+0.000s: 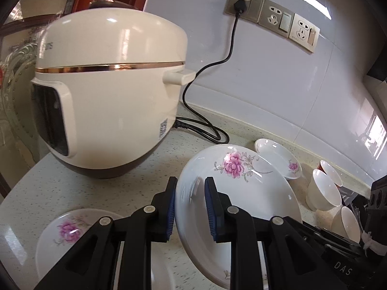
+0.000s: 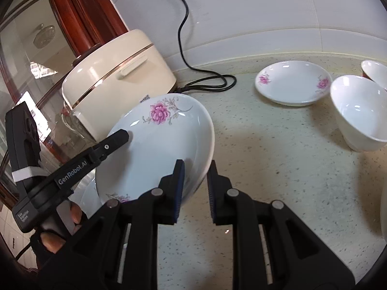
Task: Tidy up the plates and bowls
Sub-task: 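Carry the second plate to the cooker and lower it onto the first plate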
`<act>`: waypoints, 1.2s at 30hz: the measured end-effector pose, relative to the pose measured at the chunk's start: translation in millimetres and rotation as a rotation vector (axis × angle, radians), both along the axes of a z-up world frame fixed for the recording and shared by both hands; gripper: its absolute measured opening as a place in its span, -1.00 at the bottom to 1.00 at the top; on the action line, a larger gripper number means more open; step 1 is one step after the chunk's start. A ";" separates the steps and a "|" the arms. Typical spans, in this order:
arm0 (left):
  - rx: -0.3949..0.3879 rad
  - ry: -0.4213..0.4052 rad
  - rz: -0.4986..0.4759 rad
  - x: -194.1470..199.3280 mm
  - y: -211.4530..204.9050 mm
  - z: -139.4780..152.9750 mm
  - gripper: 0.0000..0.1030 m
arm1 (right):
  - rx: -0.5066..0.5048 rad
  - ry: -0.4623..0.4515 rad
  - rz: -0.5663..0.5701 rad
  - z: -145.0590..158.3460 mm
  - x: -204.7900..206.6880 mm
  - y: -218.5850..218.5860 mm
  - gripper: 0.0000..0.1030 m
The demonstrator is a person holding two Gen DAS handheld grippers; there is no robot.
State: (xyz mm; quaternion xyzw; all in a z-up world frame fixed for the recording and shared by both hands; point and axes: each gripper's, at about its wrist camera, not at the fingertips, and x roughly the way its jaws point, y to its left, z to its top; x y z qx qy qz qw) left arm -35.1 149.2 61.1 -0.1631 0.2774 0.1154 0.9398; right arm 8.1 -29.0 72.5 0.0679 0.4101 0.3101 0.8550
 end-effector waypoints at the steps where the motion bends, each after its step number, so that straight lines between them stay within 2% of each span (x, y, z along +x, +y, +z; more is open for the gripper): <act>1: 0.002 0.001 0.001 -2.4 1.3 0.5 -0.56 | 0.002 0.003 0.006 -0.2 -1.1 1.5 -0.57; 15: 0.020 -0.009 0.038 -40.6 21.8 8.1 -0.49 | 0.077 -0.013 0.087 4.2 -18.4 27.2 -0.57; 19: 0.031 -0.005 0.048 -46.9 26.9 7.8 -0.49 | 0.054 -0.018 0.100 1.3 -22.1 37.4 -0.57; 27: 0.031 0.027 0.087 -61.8 50.6 -1.7 -0.49 | 0.079 -0.012 0.128 -2.1 -27.7 58.3 -0.57; 36: 0.054 0.044 0.132 -81.6 74.3 -5.8 -0.49 | 0.044 -0.019 0.197 -7.2 -44.4 94.5 -0.57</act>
